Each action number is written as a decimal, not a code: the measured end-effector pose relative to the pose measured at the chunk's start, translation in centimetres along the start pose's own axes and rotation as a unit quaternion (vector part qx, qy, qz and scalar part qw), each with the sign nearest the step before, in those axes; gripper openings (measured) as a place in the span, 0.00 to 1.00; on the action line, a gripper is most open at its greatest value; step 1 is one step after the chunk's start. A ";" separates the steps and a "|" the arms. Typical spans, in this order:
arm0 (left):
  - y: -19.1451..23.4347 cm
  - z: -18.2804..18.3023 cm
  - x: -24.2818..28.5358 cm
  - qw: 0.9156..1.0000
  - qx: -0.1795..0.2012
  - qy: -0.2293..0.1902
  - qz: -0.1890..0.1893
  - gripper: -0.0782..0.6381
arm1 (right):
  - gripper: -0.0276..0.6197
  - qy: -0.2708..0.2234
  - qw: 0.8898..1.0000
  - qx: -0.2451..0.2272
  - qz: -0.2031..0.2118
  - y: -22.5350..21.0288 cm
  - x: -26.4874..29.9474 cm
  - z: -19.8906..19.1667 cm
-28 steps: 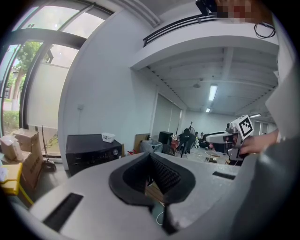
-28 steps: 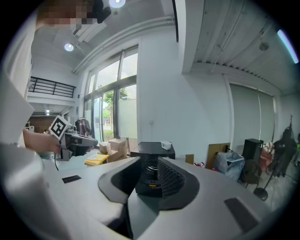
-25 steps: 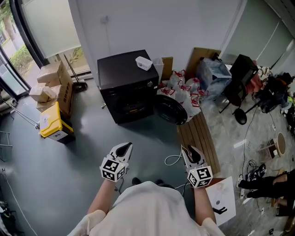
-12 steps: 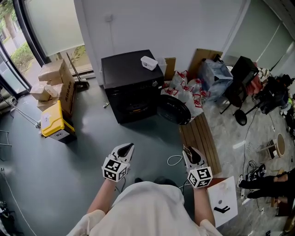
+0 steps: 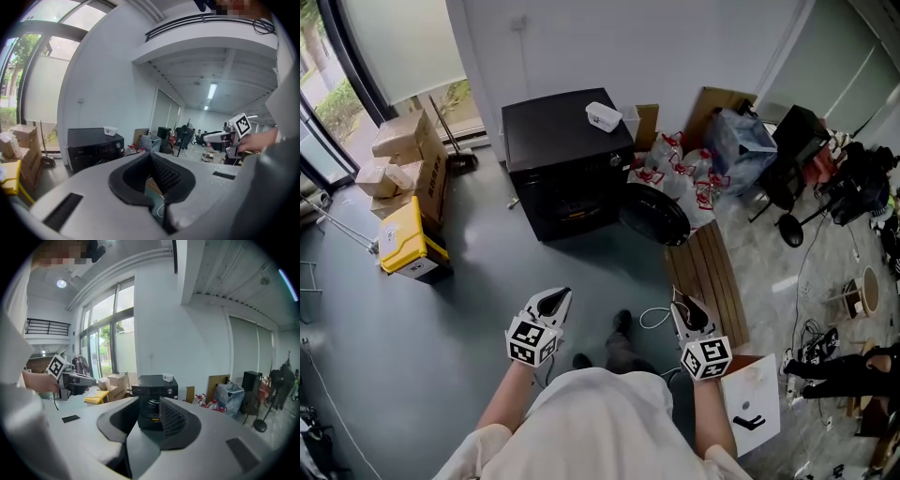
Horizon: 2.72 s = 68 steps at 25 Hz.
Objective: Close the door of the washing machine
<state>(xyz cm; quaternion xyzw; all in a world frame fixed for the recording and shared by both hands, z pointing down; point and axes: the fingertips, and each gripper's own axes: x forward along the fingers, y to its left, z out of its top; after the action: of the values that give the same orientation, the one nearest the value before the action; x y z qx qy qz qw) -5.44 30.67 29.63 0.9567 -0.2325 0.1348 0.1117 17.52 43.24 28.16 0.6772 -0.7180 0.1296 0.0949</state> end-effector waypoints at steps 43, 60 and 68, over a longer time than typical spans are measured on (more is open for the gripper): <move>10.9 -1.0 39.0 0.993 -0.023 0.114 -0.035 0.12 | 0.27 0.153 0.985 0.069 0.029 -29.8 29.6 -9.5; 12.5 -12.8 48.7 0.981 -0.022 0.172 -0.092 0.12 | 0.27 0.243 0.968 0.055 0.010 -36.0 38.3 -24.0; 11.9 -18.9 52.4 0.976 -0.033 0.193 -0.099 0.12 | 0.27 0.311 0.950 -0.001 0.019 -41.4 42.3 -32.5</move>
<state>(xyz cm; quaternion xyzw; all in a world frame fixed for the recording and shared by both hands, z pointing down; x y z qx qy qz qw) 29.86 3.86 65.43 0.9265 -0.1153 0.2977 0.1990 54.75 11.38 74.56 0.5893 -0.6657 0.3351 0.3118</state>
